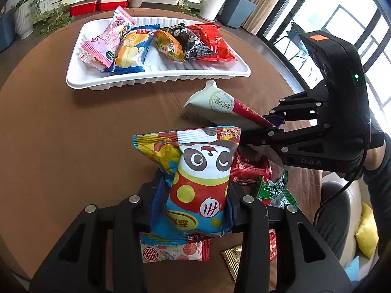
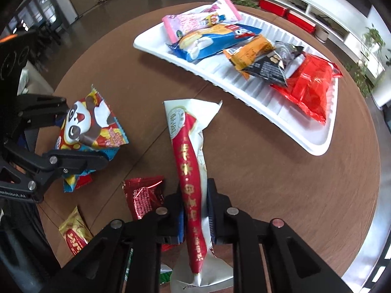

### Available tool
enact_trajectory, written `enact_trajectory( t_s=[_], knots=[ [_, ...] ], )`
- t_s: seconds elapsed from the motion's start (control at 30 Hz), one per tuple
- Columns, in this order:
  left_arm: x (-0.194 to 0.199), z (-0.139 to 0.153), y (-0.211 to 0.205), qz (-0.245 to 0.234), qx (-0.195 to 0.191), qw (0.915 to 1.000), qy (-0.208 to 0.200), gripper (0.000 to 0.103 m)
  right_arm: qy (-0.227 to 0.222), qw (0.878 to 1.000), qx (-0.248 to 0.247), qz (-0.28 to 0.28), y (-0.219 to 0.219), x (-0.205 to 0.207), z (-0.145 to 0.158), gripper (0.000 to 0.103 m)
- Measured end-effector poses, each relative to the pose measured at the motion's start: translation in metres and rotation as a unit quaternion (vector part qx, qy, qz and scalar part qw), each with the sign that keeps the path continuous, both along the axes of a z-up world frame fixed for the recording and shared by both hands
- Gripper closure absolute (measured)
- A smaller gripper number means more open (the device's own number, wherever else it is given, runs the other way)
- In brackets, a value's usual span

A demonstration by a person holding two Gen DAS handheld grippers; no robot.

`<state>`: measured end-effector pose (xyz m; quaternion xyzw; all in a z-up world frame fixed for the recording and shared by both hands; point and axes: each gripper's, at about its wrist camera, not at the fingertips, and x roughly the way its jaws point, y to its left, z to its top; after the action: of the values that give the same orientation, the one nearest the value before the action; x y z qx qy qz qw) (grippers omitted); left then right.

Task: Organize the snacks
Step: 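Carry the panda bag with left tool while right tool carries the long packet to the tray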

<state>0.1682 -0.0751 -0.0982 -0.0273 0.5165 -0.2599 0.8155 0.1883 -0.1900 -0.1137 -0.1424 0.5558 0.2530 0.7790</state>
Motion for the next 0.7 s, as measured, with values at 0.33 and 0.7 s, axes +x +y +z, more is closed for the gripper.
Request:
enact_trajectory(
  t_s=[0.33,0.7],
  knots=[
    [-0.002,0.009,0.004,0.004,-0.016,0.9998,-0.008,0.065,-0.020,0.992,0.095,-0.076,-0.052,-0.008,0.021,0.087],
    [0.002,0.022,0.019,0.017,-0.046,0.9987,-0.013,0.065,-0.035,0.969,0.182,-0.162,-0.107,-0.029,0.044,0.087]
  ],
)
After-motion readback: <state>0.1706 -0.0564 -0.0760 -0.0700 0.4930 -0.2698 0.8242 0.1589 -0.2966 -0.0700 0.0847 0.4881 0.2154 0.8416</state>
